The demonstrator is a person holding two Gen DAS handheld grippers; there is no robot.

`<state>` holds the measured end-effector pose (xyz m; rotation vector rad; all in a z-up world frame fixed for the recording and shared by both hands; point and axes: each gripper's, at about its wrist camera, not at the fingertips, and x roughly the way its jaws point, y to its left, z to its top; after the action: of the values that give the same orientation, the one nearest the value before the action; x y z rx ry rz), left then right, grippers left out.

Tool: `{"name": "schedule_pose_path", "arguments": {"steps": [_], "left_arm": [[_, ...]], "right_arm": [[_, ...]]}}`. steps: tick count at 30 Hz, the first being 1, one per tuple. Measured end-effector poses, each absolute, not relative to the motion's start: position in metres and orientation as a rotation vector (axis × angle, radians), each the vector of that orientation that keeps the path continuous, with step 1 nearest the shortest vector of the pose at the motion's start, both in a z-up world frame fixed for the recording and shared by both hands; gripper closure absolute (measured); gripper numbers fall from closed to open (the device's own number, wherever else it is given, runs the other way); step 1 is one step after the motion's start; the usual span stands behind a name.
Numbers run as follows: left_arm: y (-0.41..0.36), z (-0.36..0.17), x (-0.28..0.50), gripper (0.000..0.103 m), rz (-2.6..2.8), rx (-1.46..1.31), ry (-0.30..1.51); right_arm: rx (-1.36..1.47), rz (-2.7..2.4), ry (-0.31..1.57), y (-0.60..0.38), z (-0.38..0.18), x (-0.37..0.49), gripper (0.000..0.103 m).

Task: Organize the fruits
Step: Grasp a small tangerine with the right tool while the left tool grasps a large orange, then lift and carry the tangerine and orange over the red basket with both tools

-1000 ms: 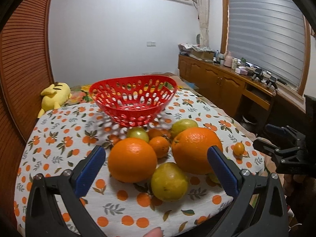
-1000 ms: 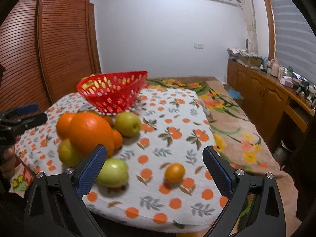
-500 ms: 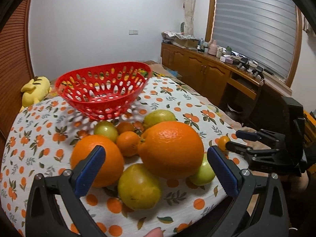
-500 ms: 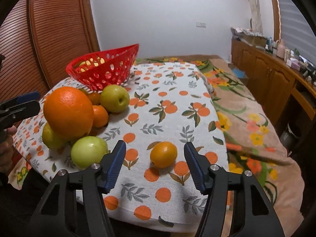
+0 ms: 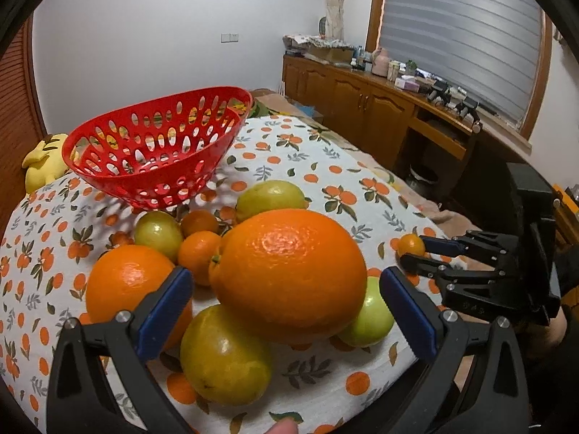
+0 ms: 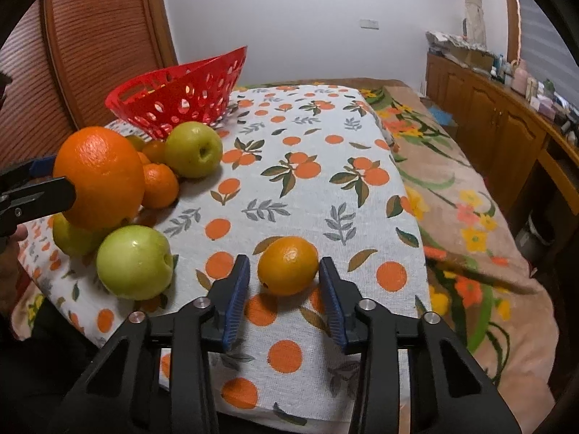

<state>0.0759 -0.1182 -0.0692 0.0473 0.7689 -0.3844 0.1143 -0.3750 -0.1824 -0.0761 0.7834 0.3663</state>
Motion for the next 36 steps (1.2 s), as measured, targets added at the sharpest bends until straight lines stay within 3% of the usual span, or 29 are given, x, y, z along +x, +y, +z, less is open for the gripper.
{"name": "schedule_pose_path", "arguments": {"steps": [14, 18, 36], "left_arm": [[-0.117, -0.086, 0.095, 0.004, -0.442, 0.008, 0.843], [-0.118, -0.085, 0.094, 0.014, -0.472, 0.003, 0.834], [-0.108, -0.064, 0.082, 0.016, -0.467, -0.014, 0.757]], "right_arm": [[-0.063, 0.385, 0.782, -0.375, -0.183, 0.118, 0.070], [-0.065, 0.386, 0.782, -0.375, -0.183, 0.119, 0.070], [-0.063, 0.428, 0.743, -0.363, -0.169, 0.117, 0.071]]}}
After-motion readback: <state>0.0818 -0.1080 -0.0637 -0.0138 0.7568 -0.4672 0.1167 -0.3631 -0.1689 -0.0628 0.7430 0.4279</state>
